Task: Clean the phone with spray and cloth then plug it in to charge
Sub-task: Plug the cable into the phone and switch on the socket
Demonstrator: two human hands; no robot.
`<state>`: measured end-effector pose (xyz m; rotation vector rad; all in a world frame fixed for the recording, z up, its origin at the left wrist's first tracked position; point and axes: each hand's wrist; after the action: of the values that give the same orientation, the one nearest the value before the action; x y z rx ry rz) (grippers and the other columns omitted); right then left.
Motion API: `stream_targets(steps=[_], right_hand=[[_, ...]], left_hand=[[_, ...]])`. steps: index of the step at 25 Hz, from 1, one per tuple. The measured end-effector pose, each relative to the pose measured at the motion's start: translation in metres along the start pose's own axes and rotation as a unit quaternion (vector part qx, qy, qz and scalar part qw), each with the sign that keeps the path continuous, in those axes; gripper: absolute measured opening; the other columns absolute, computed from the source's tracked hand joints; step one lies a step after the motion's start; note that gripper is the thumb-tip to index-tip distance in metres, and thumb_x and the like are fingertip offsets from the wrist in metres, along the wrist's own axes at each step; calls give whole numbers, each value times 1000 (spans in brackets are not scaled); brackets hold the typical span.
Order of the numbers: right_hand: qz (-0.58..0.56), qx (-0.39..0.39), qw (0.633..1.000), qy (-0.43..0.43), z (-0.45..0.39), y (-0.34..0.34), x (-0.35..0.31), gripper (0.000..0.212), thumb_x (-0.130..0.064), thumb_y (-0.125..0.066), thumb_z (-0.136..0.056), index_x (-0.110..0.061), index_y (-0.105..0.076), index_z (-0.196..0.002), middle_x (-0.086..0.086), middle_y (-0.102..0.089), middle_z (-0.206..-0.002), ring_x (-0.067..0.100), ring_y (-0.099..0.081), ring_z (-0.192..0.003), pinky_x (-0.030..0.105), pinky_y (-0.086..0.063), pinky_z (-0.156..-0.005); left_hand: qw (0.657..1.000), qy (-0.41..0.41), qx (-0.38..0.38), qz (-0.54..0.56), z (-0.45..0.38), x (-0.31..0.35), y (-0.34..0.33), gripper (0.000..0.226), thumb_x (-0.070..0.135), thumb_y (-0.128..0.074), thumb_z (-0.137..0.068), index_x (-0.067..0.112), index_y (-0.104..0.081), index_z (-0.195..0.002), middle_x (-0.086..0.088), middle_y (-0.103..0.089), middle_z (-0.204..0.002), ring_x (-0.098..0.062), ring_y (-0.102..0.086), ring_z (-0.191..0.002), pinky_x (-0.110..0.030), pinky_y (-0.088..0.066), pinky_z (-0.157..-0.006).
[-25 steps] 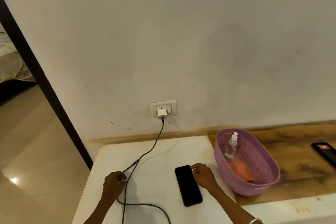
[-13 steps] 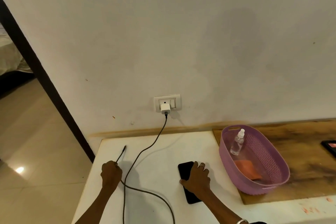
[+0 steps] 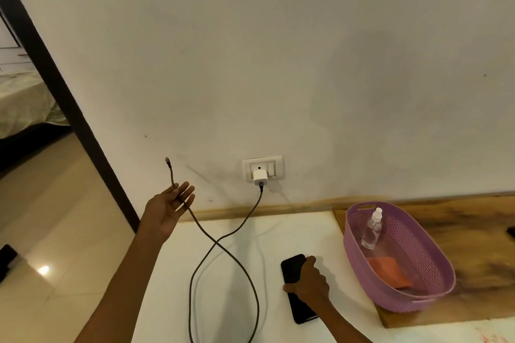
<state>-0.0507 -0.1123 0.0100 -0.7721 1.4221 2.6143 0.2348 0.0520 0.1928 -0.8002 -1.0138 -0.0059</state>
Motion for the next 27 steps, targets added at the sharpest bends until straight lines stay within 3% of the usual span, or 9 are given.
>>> stream_targets(steps=[3, 8, 11, 13, 16, 19, 21, 24, 27], right_hand=[[-31, -18, 999, 25, -4, 4, 0, 83, -50, -71, -80, -8, -31, -140, 9, -50, -140, 26, -51, -128, 32, -42, -104], [-242, -40, 969, 9, -3, 25, -6, 67, -32, -78, -79, -6, -48, -132, 12, -60, -129, 28, -58, -118, 34, -50, -93], [-449, -89, 889, 6, 5, 51, -19, 59, -16, -82, -75, -3, -56, -126, 12, -69, -109, 27, -67, -98, 32, -59, -71], [-532, -108, 840, 4, 18, 74, -29, 53, -13, -82, -74, -4, -59, -121, 16, -72, -104, 30, -69, -95, 33, -60, -65], [-611, -134, 780, 13, 34, 107, -44, 48, -13, -81, -73, -5, -60, -116, 19, -73, -106, 36, -69, -100, 42, -61, -76], [-657, -178, 731, 45, 49, 133, -58, 47, -16, -75, -80, -9, -57, -123, 18, -72, -113, 38, -68, -106, 52, -56, -92], [-684, -200, 698, 72, 58, 148, -65, 44, -23, -67, -89, -11, -53, -128, 18, -70, -119, 38, -66, -111, 55, -50, -99], [-727, -212, 647, 90, 72, 169, -76, 44, -46, -45, -98, -17, -54, -130, 19, -68, -123, 38, -65, -113, 55, -52, -95], [-760, -210, 610, 85, 79, 190, -85, 58, -57, -24, -99, -18, -57, -128, 20, -67, -124, 40, -61, -118, 58, -50, -94]], left_hand=[[995, -15, -89, 49, 12, 19, -25, 34, -6, -40, -97, 8, -63, -117, -8, -72, -105, -18, -72, -91, -26, -59, -86], [985, 19, -151, 77, 19, 29, -64, 32, 11, -48, -97, 10, -60, -127, 4, -69, -105, -7, -54, -72, -19, -36, -65], [989, 48, -134, 50, 19, 25, -73, 33, 36, -53, -98, 15, -66, -121, 13, -64, -79, -3, -49, -58, -19, -34, -56], [990, 63, -118, 41, 22, 17, -81, 23, 29, -53, -99, 17, -68, -113, 14, -62, -69, -2, -51, -52, -17, -40, -50], [986, 63, -138, 65, 28, 10, -90, 26, 3, -45, -98, 11, -67, -111, 1, -75, -96, -7, -66, -67, -21, -54, -57], [981, 50, -184, 30, 35, 8, -98, 50, -10, -41, -91, 18, -66, -124, 0, -72, -114, -9, -61, -75, -21, -53, -62], [980, 45, -195, -18, 43, 5, -105, 47, -3, -48, -92, 23, -66, -127, 3, -71, -109, -9, -56, -74, -21, -50, -60], [976, 17, -184, -115, 65, -10, -119, 29, 27, -60, -94, 23, -70, -121, 6, -65, -94, -8, -50, -64, -21, -43, -53], [957, -51, -154, -241, 93, -36, -129, 22, 27, -61, -95, 19, -77, -107, 4, -64, -85, -8, -42, -58, -21, -34, -51]])
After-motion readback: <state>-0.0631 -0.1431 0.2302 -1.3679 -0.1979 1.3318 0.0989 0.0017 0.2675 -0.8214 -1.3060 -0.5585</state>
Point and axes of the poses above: each hand's wrist, its own z-axis away from the middle knuckle, its own y-axis out of the back of the hand, x = y × z
